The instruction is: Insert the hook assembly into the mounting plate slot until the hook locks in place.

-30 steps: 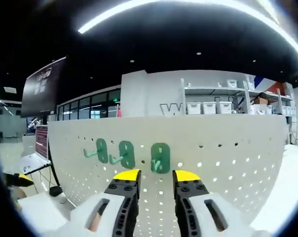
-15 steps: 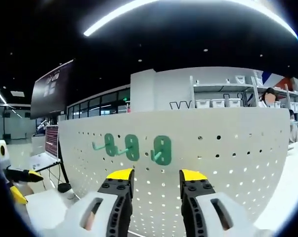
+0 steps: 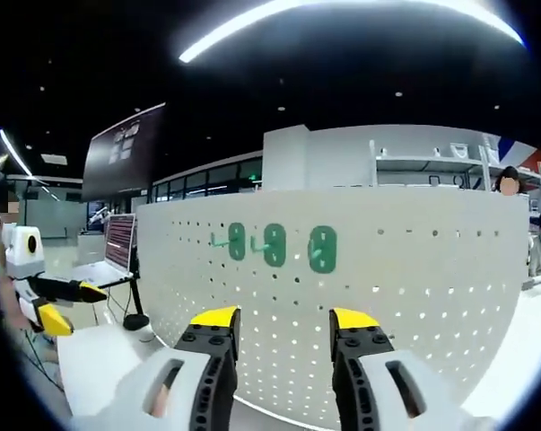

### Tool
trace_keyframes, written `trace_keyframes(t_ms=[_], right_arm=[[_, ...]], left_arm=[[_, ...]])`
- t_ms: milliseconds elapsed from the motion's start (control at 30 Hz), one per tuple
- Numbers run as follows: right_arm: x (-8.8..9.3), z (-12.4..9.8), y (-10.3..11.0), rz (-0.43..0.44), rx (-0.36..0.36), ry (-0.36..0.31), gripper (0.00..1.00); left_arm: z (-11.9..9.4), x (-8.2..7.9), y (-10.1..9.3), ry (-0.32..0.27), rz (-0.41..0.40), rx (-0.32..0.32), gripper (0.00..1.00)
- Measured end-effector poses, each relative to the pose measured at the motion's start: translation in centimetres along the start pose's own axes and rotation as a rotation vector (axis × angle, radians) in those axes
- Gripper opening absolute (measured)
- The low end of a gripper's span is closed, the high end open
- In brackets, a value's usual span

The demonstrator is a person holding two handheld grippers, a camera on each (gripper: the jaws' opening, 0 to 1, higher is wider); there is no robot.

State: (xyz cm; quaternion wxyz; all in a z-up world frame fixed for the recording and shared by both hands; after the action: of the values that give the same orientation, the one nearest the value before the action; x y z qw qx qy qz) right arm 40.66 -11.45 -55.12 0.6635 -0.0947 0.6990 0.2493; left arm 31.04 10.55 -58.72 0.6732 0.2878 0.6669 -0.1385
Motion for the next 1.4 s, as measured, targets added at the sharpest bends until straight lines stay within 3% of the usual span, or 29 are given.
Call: trace_keyframes(t_ms=[767, 1400], right_arm=[[3.1, -4.3, 0.8, 0.05, -0.037, 0.039, 0.45], [7.0, -8.4, 0.1, 0.088, -0.009, 0.134, 0.51]], left_arm=[[0.3, 0.4, -0.8, 0.008, 0.015, 0.031, 0.71], [-0.2, 1.9, -1.0, 0.036, 0.005, 0.048, 0.73]])
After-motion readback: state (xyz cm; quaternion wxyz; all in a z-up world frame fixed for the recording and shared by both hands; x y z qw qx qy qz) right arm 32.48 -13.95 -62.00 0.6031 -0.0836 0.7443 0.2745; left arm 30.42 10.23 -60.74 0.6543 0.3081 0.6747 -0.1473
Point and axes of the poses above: the point that each gripper's makers call its tool centre point, and the gripper's own axes: z roughly forward along the fingers, y roughly to its left, x roughly out of its underside, the point moved 3 cm from there along -z, roughly backward along the fingers, and after that the axes turned 15 degrees about z, right-handed, at the moved point
